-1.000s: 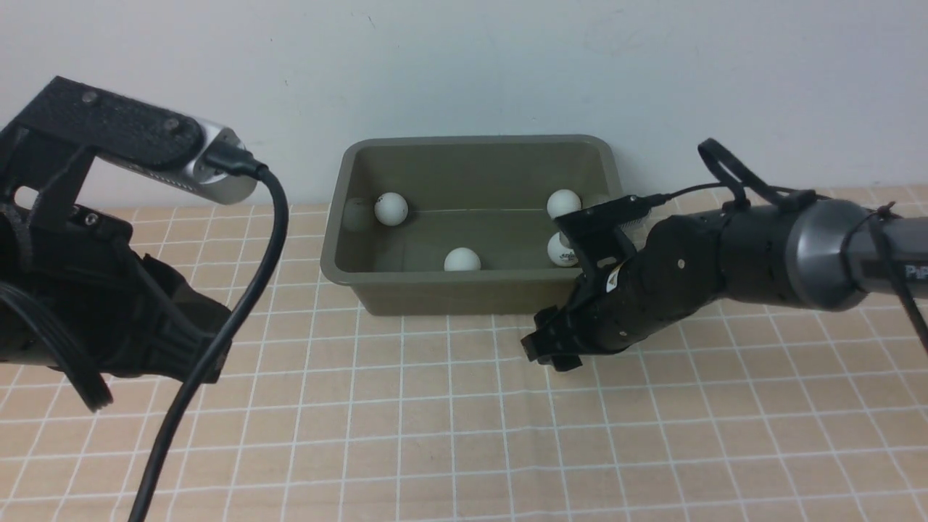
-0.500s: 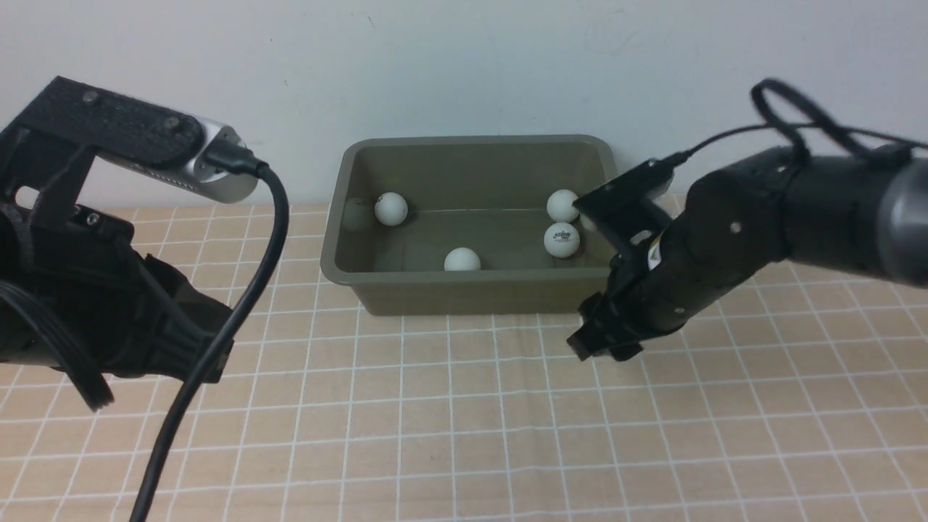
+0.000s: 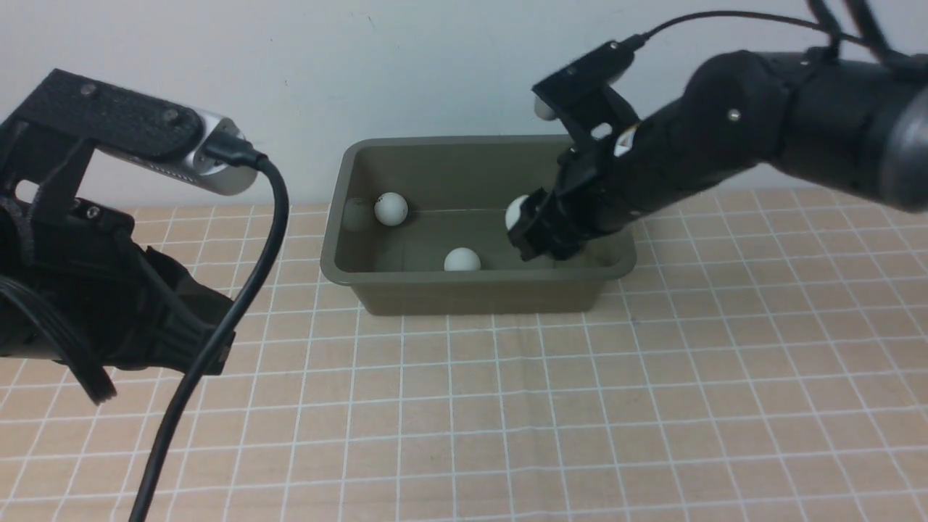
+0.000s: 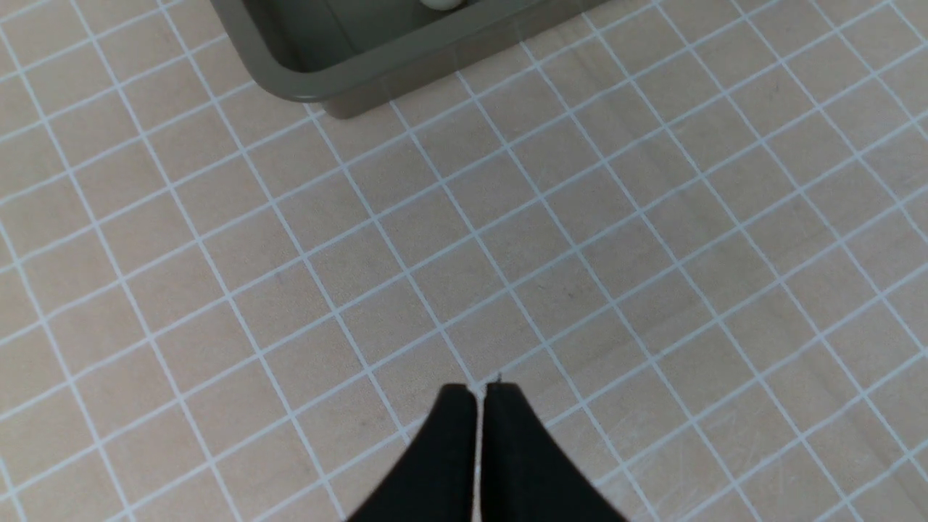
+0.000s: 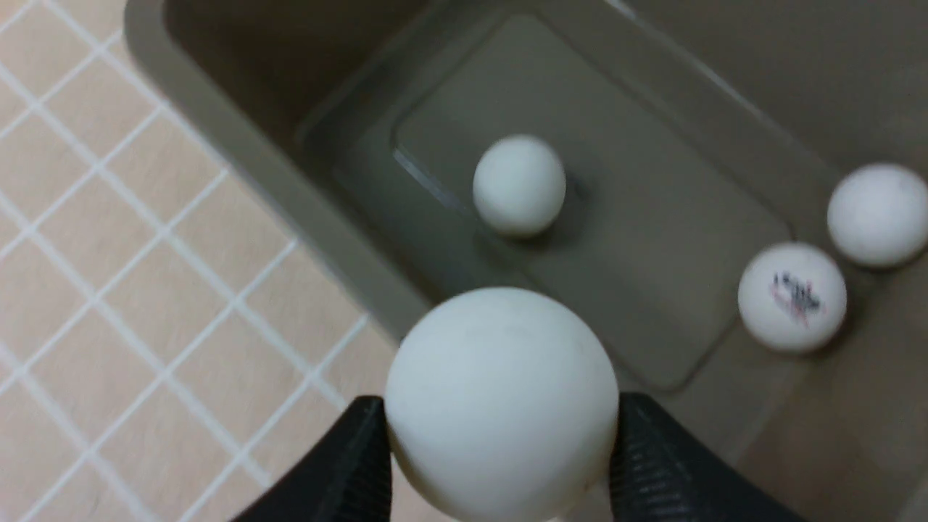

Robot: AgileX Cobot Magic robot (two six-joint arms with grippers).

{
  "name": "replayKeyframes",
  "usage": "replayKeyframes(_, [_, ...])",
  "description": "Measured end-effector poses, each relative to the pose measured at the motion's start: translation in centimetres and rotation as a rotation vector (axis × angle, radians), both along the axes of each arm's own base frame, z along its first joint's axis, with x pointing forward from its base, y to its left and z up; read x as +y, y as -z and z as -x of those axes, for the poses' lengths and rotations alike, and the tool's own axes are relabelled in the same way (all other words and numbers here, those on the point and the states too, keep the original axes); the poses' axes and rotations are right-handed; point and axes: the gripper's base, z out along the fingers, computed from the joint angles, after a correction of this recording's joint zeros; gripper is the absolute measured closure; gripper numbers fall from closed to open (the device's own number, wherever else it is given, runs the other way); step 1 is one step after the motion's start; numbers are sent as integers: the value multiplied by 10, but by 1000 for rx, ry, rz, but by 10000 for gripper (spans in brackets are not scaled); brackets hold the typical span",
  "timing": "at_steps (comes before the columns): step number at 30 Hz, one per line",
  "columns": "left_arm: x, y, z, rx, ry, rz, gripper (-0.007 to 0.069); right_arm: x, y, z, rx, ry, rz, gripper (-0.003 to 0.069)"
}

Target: Put the table tennis balls into the box on the light coffee tablecloth.

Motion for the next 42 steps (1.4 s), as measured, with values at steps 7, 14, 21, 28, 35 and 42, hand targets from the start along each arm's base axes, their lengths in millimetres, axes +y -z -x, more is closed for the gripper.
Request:
replayKeyframes(7, [0, 2, 2, 31, 7, -11, 662, 20, 18, -35, 36, -66, 49, 285])
replayKeyframes(14, [0, 3, 4, 48, 11, -15, 662, 5, 10, -39, 56, -60, 171, 145])
replayKeyframes(21, [0, 3, 4, 46, 10, -14, 662, -52, -56, -30, -70, 110, 306, 201])
replayKeyframes(28, [0, 1, 1, 18, 4, -4, 662, -113, -172, 28, -303, 316, 169, 343])
replayKeyframes(35, [-1, -2, -2, -25, -5, 12, 662, -124, -231, 89, -427, 295, 0, 531])
replayKeyframes(42, [-1, -2, -2, -26, -6, 13, 662, -142, -243, 158, -475, 261, -59, 649])
